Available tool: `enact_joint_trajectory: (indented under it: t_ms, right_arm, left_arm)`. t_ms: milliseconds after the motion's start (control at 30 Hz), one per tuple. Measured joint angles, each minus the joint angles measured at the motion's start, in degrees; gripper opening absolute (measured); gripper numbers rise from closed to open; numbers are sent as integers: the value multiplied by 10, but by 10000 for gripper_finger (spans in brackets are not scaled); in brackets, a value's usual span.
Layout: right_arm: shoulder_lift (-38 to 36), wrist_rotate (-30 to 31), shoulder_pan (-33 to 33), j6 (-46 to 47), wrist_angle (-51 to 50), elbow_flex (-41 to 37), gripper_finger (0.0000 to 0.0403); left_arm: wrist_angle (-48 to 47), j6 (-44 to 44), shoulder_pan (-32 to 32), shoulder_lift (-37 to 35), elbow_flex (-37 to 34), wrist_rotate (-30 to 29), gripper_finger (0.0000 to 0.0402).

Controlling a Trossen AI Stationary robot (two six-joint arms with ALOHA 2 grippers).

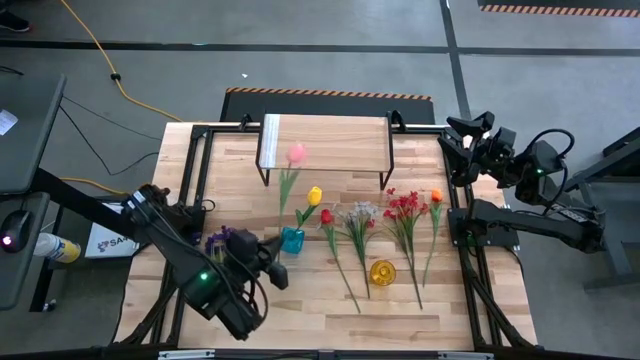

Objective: Pick and place flowers into a vace then onto a shelf
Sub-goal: Put the pink flower into the blue vase

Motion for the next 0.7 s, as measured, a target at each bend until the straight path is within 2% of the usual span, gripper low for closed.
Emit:
enact_joint_trajectory:
  t_ms: [233,367,700]
  right_arm:
    - [0,-1,0,6,-2,0,287]
    - [0,-1,0,6,-2,0,287]
    - [0,0,0,15,-2,0,287]
  left_arm:
    - [0,128,0,-8,0,-130,31]
    - [0,169,0,-8,-6,-203,31]
    - [1,174,25,-5,-42,-211,31]
